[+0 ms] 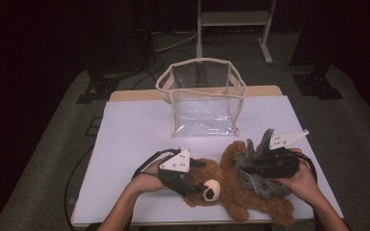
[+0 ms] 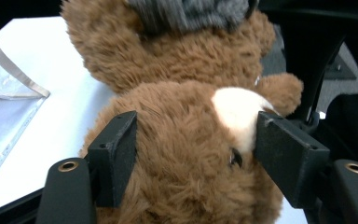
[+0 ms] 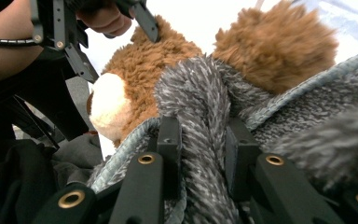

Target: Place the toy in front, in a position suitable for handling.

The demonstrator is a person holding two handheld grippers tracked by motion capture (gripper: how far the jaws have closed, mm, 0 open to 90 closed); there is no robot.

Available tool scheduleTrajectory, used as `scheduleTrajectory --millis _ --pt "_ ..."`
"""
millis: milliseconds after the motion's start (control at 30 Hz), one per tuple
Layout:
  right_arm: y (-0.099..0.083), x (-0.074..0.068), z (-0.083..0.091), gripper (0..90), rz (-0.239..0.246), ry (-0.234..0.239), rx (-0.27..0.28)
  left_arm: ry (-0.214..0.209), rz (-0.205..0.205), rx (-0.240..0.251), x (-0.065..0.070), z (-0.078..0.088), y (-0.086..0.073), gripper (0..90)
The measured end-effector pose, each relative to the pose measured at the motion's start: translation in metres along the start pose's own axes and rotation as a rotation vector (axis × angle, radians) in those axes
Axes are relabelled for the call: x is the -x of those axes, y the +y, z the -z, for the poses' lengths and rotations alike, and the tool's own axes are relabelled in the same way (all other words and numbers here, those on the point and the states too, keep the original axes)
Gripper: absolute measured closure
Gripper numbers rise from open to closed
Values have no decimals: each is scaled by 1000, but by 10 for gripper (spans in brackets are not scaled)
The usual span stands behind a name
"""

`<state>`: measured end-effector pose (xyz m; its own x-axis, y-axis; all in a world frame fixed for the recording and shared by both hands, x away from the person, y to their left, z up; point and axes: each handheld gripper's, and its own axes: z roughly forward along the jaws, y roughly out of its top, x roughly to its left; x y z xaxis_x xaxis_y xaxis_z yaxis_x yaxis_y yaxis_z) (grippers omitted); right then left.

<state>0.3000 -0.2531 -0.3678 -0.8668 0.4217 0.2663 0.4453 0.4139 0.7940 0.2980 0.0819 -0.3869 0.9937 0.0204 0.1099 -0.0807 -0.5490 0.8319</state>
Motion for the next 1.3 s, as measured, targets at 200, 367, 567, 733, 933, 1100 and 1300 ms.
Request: scheduleTrajectory --millis 200,367,567,733,933,1100,1300 --pt "13 14 11 711 -16 -32 62 -2 -6 -8 1 -1 0 321" --pt "-2 15 -10 709 -34 -25 25 11 -22 -21 0 1 2 300" --pt "-16 2 -6 712 -14 -43 36 13 2 16 -2 6 6 230" --pt "-25 -7 -1 712 6 -42 46 16 72 49 -7 7 6 183" --pt "-33 -17 3 712 21 -42 52 -43 159 17 -12 -9 2 108" --pt "-37 -19 5 712 18 -40 60 -81 179 -9 -14 -20 5 98" --pt "-35 -18 3 711 17 -40 59 -119 198 -62 -16 -24 7 295"
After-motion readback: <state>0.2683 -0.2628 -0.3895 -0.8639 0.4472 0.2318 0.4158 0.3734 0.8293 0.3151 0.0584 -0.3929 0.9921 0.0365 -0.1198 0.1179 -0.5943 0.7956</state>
